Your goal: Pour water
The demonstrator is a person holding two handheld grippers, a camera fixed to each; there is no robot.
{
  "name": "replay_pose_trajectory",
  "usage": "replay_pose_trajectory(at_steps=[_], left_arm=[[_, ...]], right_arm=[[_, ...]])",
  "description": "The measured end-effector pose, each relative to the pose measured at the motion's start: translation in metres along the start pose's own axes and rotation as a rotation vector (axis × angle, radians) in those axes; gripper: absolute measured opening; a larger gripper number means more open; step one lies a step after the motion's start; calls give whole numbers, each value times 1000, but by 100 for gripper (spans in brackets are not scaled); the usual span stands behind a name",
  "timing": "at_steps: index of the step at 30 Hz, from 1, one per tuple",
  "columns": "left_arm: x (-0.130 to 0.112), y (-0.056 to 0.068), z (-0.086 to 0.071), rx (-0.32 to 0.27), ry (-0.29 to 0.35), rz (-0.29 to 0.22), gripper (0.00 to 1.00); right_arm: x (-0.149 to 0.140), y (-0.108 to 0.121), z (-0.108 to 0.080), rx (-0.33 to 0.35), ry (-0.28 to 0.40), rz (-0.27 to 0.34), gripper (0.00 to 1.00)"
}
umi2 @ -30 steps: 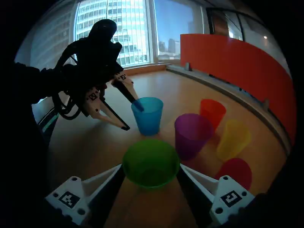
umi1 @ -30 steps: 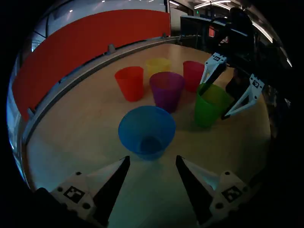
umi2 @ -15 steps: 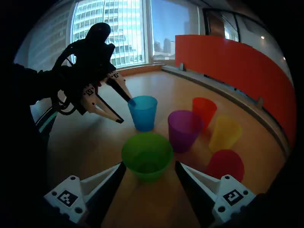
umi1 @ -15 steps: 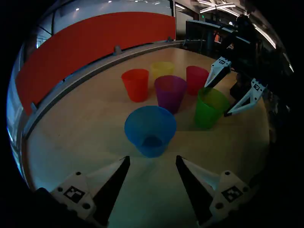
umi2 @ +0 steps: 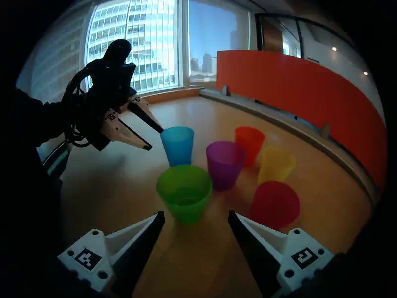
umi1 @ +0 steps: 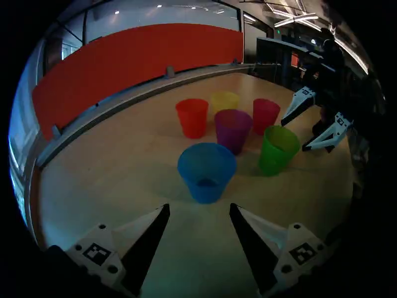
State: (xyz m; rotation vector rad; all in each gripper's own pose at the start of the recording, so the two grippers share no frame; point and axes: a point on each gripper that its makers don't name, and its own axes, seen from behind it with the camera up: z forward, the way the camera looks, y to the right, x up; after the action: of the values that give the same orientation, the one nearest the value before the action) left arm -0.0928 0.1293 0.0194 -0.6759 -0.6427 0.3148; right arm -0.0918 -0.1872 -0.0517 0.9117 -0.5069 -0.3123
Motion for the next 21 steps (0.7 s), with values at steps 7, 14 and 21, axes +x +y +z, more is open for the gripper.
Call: replay_pose_trajectory(at_steps=[7, 14, 21], left_arm=[[4, -6, -16, 50, 45, -29, 89], [7, -15, -33, 121, 104, -85, 89], [7, -18, -48, 187, 161, -106, 89]], right_arm=[[-1, 8, -15, -53, 24, 21, 100], [-1, 16, -32, -111, 48, 41, 100], [12, 23, -49, -177, 106, 66, 100]])
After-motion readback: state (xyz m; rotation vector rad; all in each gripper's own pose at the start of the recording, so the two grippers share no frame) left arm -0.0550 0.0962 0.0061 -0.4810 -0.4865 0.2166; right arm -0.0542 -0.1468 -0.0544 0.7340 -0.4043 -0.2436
